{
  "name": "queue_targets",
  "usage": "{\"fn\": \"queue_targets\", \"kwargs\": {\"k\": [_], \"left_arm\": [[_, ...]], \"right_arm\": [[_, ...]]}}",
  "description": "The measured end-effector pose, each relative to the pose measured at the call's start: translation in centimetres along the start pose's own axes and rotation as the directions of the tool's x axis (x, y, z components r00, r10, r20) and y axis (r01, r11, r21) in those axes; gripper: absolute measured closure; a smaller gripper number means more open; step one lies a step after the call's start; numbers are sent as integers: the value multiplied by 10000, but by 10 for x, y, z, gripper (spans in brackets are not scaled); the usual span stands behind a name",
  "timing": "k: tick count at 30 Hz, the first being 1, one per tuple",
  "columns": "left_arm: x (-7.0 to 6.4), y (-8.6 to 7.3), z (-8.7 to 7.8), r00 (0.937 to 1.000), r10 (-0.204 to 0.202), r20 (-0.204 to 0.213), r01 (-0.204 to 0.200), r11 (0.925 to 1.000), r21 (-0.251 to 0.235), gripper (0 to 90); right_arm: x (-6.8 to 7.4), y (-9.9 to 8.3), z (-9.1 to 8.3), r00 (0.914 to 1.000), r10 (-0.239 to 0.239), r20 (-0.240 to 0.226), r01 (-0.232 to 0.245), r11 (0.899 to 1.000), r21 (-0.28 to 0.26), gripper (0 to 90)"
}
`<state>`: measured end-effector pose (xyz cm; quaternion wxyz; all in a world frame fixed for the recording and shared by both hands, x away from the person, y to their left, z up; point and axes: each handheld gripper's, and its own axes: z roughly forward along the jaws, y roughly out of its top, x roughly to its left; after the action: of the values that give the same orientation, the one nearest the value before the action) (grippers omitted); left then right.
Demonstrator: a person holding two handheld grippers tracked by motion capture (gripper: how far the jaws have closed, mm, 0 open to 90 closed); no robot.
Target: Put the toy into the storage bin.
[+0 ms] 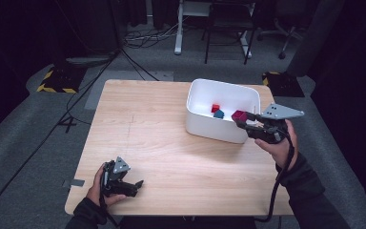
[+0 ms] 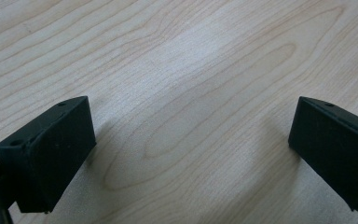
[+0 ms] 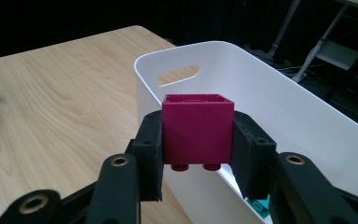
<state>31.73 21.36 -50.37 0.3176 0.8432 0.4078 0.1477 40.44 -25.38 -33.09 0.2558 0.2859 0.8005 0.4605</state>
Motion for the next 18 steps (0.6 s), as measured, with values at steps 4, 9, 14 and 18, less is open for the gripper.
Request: {"fn": "queue_targets", "kwargs": {"k": [4, 9, 14, 18], "left_arm": [[0, 0, 0, 10000, 2, 5, -2, 10000, 1, 6], [0, 0, 0, 10000, 3, 25, -3, 10000, -5, 6], [0, 0, 0, 10000, -3, 14, 3, 10000, 12, 6], [0, 0, 0, 10000, -1, 1, 1, 10000, -2, 6]], "right_arm": [[-3, 2, 5, 9999, 44, 96, -45, 10000, 42, 592], [-9, 5, 12, 9994, 137, 319, -138, 9999, 24, 592], [-16, 11, 23, 9984, 290, 480, -295, 9995, 105, 592], [-20, 15, 33, 9977, 312, 607, -328, 9992, 243, 592]]}}
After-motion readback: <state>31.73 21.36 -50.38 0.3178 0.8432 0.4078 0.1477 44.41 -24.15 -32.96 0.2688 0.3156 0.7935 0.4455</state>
